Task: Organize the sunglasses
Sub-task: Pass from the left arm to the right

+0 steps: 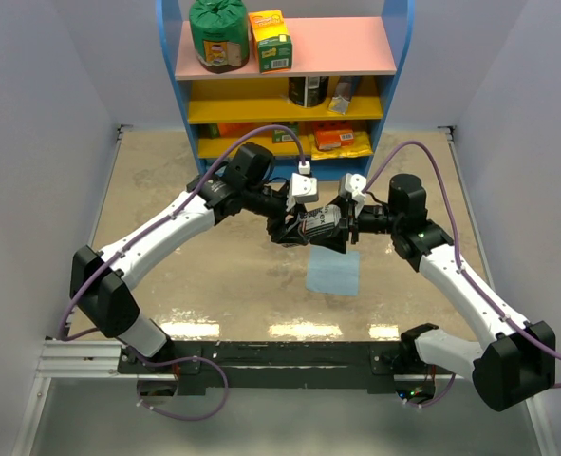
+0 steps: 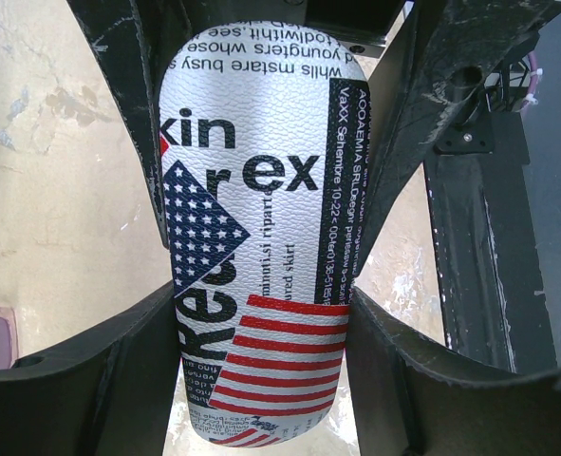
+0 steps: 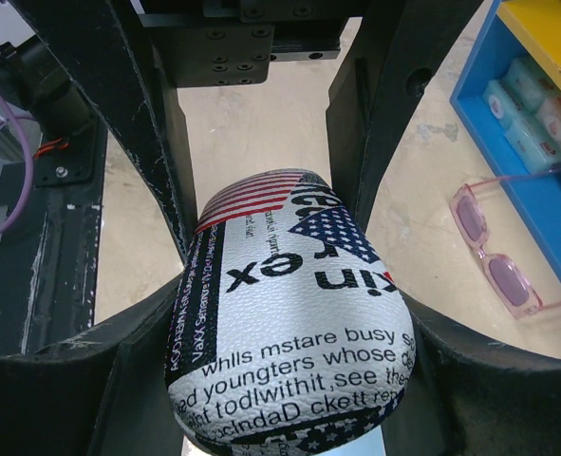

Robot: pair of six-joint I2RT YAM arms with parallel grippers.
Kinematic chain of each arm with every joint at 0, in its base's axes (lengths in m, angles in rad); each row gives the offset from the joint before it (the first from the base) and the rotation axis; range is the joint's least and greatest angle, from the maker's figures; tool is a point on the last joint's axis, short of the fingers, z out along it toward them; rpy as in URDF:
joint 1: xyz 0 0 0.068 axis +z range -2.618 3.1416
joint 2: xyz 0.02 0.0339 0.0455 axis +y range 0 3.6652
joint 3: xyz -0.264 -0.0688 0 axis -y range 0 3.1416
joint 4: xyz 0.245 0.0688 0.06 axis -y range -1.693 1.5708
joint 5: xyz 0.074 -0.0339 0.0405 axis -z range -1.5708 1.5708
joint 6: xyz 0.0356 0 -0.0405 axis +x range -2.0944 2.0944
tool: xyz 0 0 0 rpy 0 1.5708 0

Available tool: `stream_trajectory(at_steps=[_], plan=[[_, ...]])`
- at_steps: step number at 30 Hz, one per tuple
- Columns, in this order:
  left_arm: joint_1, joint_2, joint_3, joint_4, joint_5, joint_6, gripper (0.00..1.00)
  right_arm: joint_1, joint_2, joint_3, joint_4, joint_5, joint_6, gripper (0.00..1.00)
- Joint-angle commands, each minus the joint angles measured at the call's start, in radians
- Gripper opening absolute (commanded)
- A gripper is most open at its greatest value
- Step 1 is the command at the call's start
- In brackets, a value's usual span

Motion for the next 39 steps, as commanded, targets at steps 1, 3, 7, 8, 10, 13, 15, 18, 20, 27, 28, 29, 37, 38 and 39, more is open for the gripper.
stream_trajectory(at_steps=[1, 3, 7, 8, 10, 13, 15, 18, 20, 27, 28, 29, 37, 38, 39], plan=[[0.008, 0.017, 0.052, 0.015, -0.055, -0.075, 0.00, -0.002, -0.020, 0.000, 0.051, 0.033, -0.041, 0.00], [0.007, 0.019, 0.052, 0.015, -0.055, -0.075, 0.00, -0.001, -0.021, 0.000, 0.051, 0.033, -0.042, 0.00], [0.005, 0.020, 0.052, 0.014, -0.058, -0.075, 0.00, -0.002, -0.021, 0.000, 0.051, 0.033, -0.041, 0.00], [0.007, 0.020, 0.052, 0.014, -0.059, -0.074, 0.00, -0.001, -0.021, 0.000, 0.051, 0.033, -0.041, 0.00], [0.005, 0.020, 0.052, 0.014, -0.059, -0.074, 0.00, -0.001, -0.023, 0.000, 0.051, 0.033, -0.042, 0.00], [0.007, 0.020, 0.051, 0.014, -0.059, -0.074, 0.00, -0.001, -0.021, 0.000, 0.051, 0.033, -0.041, 0.00], [0.004, 0.019, 0.052, 0.014, -0.061, -0.072, 0.00, -0.001, -0.021, -0.002, 0.051, 0.033, -0.041, 0.00], [0.004, 0.020, 0.051, 0.014, -0.062, -0.074, 0.00, -0.002, -0.021, -0.002, 0.051, 0.034, -0.041, 0.00], [0.004, 0.020, 0.052, 0.014, -0.062, -0.071, 0.00, -0.001, -0.023, -0.002, 0.051, 0.034, -0.041, 0.00], [0.002, 0.020, 0.052, 0.014, -0.064, -0.072, 0.00, -0.001, -0.021, -0.002, 0.051, 0.033, -0.041, 0.00], [0.002, 0.020, 0.052, 0.014, -0.066, -0.072, 0.00, -0.001, -0.021, -0.002, 0.051, 0.033, -0.041, 0.00], [0.001, 0.020, 0.052, 0.014, -0.066, -0.072, 0.00, -0.001, -0.023, -0.002, 0.051, 0.033, -0.042, 0.00], [0.002, 0.007, 0.043, 0.051, -0.136, -0.100, 0.00, -0.001, -0.021, -0.005, 0.064, 0.072, -0.027, 0.00], [0.001, 0.005, 0.042, 0.060, -0.154, -0.101, 0.00, -0.001, -0.021, -0.005, 0.066, 0.077, -0.024, 0.00], [0.001, 0.002, 0.039, 0.064, -0.164, -0.114, 0.00, -0.001, -0.021, -0.005, 0.072, 0.094, -0.021, 0.00]])
